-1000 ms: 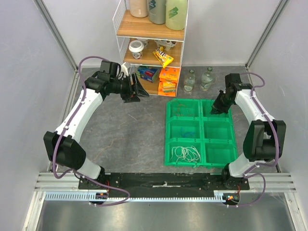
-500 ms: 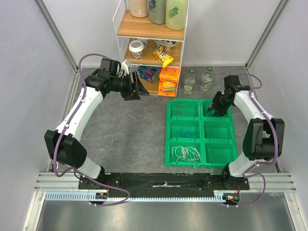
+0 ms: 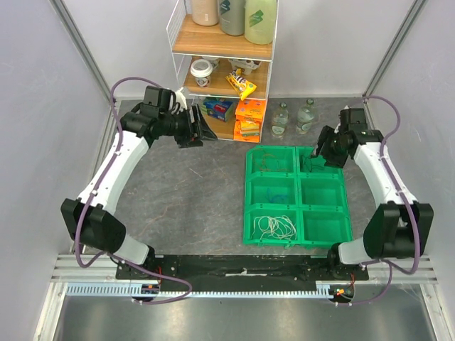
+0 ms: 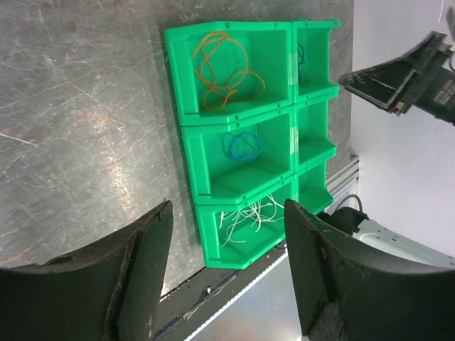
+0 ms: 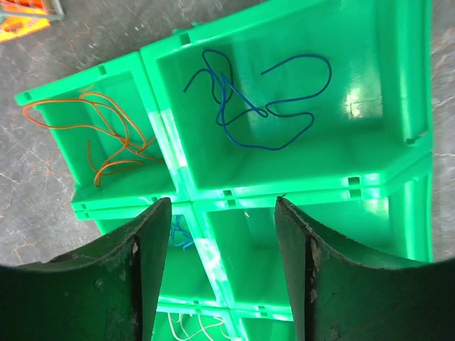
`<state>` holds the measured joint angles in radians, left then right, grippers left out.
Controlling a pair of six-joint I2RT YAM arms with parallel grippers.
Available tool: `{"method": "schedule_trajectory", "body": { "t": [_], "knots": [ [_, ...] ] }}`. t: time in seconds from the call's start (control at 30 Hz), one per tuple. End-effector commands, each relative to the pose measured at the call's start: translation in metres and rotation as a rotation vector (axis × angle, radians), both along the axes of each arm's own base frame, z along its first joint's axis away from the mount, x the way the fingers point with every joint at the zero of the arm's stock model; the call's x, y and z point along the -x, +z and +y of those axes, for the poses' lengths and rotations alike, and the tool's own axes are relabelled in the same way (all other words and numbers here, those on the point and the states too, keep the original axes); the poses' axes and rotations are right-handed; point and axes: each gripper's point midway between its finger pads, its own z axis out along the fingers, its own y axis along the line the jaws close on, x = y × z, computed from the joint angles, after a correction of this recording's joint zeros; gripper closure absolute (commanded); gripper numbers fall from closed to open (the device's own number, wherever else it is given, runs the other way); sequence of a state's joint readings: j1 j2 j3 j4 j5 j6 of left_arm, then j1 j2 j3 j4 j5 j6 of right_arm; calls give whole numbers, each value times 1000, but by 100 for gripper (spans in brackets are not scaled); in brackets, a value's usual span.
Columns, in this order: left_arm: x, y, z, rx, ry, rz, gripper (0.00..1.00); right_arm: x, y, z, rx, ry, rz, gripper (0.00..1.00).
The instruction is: Untangle the cables
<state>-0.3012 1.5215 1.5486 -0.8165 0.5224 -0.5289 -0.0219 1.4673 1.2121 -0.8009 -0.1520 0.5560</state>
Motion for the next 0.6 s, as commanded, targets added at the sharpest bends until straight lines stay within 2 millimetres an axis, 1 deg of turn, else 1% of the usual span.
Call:
{"method": "schedule_trajectory", "body": {
  "t": [0.0, 0.07, 0.1, 0.13, 0.17, 0.27, 0.43, 0.53, 0.57],
  "knots": [
    [2, 42, 13, -30, 7, -174, 30, -11, 58, -11, 71, 3, -225, 30],
    [4, 50, 18, -47, 19, -213, 30, -10, 78, -8, 65, 12, -309, 27],
    [6, 53, 20, -52, 21, -230, 30, -10, 86, -10, 71, 5, -346, 26],
    [7, 56, 23, -54, 27, -237, 30, -7, 91, -10, 72, 1, -382, 23],
    [9, 57, 24, -59, 30, -242, 30, -4, 95, -10, 76, 0, -409, 19],
    [15, 62, 28, -59, 44, -261, 30, 5, 98, -13, 86, -11, -441, 19],
    [25, 68, 33, -42, 58, -300, 30, 19, 103, -2, 41, 21, -493, 18],
    [29, 76, 34, -20, 60, -333, 30, 22, 116, 2, 27, 41, -558, 17],
    [30, 80, 33, -14, 61, -344, 30, 22, 124, 3, 27, 48, -588, 17]
  ]
}}
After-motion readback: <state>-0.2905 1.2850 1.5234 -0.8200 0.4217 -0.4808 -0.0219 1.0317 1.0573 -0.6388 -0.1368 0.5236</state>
